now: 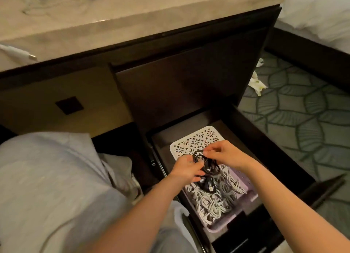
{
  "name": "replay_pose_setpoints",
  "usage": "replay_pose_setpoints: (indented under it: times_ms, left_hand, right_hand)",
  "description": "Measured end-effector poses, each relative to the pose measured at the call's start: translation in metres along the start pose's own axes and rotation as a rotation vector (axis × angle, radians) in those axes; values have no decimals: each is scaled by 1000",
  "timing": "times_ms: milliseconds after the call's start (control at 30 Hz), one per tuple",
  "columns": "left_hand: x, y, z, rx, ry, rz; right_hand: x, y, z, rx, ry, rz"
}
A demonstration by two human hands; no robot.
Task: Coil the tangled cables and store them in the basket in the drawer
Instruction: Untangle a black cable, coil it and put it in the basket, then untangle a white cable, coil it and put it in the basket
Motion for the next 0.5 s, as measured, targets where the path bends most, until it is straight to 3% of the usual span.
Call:
replay_pose_setpoints:
  times_ms: [167,300,500]
  left_hand:
    - [29,18,8,-105,261,75]
    - [40,22,12,-66,474,84]
    - [49,26,15,-49,523,97]
  right_hand:
    - [-32,-1,6,-8,-59,0]
    - [-80,-13,-4,-155,-135,63]
    - [-109,-10,-7,-272,-323,173]
Point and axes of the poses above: each hand's wrist, its own y-axis towards the middle knuckle, its own z-axis out of the palm, x = y × z, the point moved 7 cm from there along y, towards the middle knuckle, and after that the axes turned 8 degrees about y, right-handed, at the moved point
